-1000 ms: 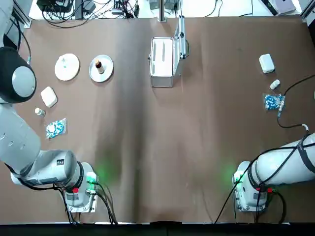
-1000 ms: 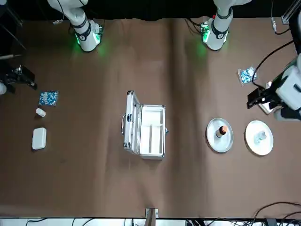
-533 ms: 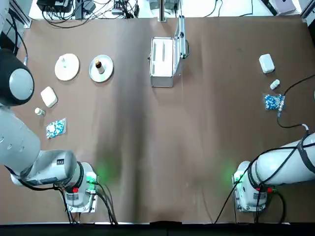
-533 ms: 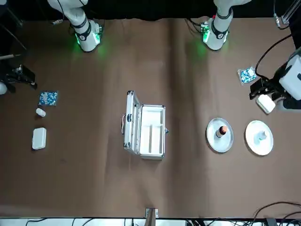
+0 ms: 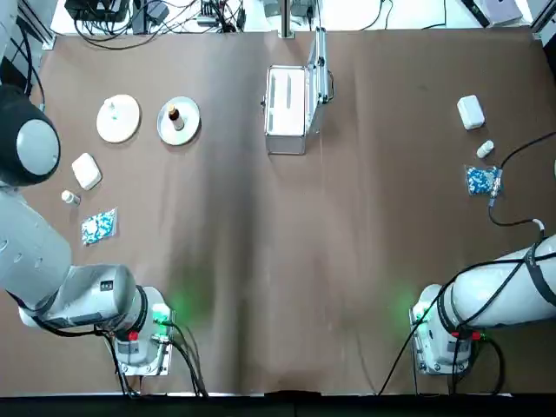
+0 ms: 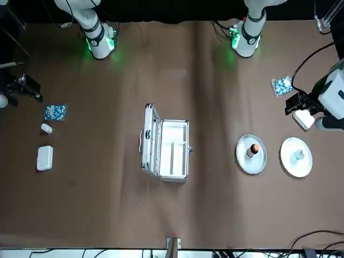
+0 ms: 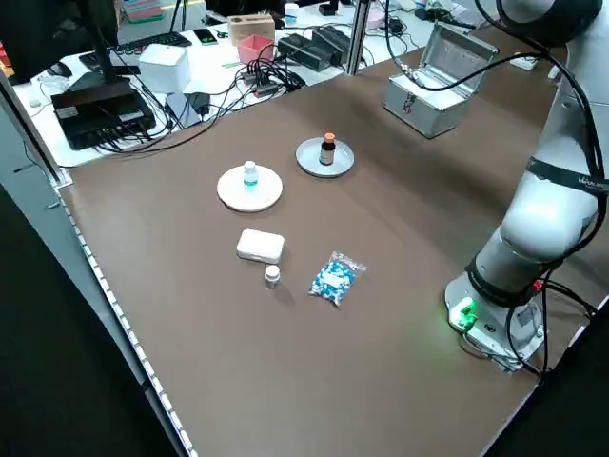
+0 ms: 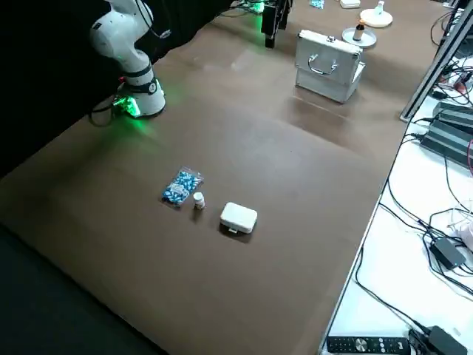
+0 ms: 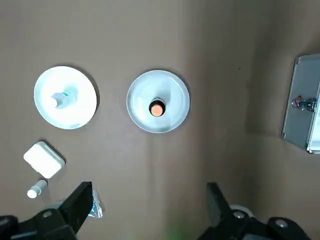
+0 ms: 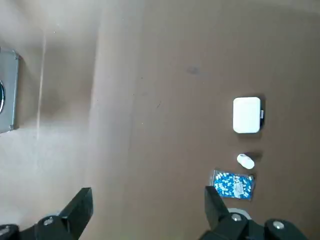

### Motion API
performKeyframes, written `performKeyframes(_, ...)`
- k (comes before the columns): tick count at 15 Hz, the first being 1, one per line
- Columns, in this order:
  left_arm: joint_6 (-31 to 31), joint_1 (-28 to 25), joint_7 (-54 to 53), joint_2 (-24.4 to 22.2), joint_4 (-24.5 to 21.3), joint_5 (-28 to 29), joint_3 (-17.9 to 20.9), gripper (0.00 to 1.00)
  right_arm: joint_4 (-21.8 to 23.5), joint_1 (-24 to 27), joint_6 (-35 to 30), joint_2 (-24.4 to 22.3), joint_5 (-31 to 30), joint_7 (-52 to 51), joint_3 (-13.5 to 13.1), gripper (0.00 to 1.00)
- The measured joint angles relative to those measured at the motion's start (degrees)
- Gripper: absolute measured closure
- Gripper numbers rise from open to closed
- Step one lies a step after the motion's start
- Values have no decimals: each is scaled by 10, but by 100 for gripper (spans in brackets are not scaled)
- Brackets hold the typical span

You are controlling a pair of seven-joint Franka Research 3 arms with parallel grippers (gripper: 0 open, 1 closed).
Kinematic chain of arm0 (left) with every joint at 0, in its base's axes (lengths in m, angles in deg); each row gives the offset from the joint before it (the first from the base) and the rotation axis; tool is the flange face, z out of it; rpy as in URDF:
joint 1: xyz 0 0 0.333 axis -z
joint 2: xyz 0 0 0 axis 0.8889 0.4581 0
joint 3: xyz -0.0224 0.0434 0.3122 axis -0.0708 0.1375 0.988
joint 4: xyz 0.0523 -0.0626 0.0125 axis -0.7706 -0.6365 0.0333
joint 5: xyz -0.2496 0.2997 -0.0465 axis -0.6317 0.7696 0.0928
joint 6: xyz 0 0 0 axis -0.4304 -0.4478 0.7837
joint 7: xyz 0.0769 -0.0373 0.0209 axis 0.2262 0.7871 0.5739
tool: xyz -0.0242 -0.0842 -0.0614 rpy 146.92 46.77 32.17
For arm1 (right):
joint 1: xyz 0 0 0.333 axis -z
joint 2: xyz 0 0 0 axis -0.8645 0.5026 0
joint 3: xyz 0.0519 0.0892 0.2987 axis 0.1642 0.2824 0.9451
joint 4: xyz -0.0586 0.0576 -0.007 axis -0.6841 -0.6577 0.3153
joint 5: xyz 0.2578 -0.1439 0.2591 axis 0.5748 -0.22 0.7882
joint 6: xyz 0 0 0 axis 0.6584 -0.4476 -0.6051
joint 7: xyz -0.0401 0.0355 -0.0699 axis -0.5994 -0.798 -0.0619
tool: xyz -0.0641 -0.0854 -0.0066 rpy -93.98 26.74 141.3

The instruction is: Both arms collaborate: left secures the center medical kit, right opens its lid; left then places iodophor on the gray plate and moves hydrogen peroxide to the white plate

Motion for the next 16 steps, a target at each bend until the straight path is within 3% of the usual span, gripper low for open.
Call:
performKeyframes(9, 1, 6, 2, -9, -5, -2, 9, 0, 0, -2, -2, 0, 0, 0, 0, 1)
performKeyframes(12, 32, 34, 2, -41, -43, -17, 50, 0, 0, -2, -2, 0, 0, 0, 0, 1)
performKeyframes(16, 45, 43, 2, -62, -69, -20, 60, 0, 0, -2, -3, 0, 0, 1, 0, 1)
